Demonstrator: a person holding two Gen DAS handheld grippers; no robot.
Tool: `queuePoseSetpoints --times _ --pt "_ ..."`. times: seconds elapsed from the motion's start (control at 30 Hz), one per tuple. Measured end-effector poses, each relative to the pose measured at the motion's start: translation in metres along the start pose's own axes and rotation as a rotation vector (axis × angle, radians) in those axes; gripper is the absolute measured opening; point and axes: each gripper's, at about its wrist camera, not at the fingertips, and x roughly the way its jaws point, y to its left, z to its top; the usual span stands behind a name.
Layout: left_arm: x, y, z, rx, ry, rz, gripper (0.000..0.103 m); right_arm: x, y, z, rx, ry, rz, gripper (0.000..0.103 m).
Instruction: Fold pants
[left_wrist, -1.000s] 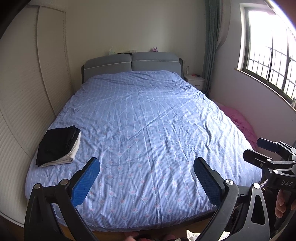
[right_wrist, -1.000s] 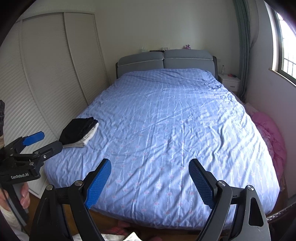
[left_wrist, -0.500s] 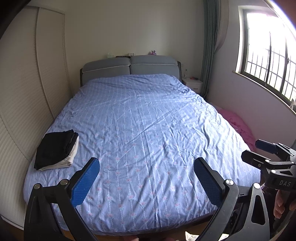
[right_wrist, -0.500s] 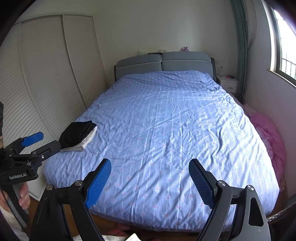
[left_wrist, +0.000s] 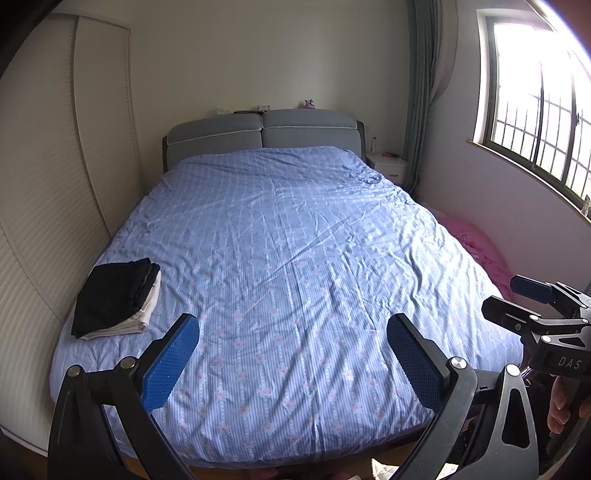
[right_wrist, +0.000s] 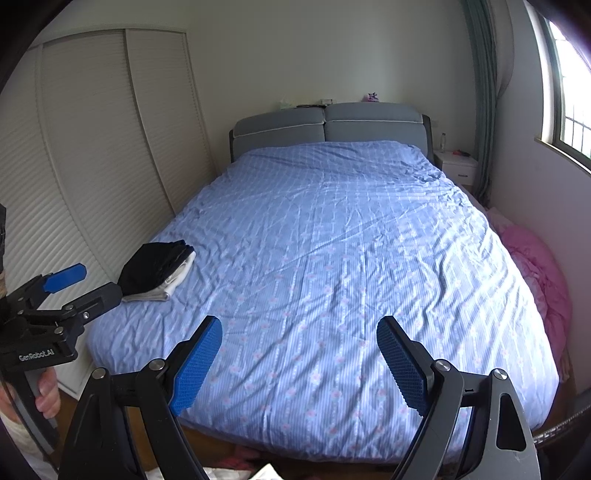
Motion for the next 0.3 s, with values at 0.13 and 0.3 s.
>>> queuePoseSetpoints --times 0.13,0.3 --pt "-0.0006 0.0015 -0.0021 -0.001 -0.003 0.007 0.103 0.0016 0.0004 0.0006 -0.003 0.005 0.003 0.087" --pt "-0.0018 0.0037 -0.0058 -0.016 0.003 0.007 0.103 0.0031 0.0020 -0.0006 -0.006 0.012 0.004 0.087"
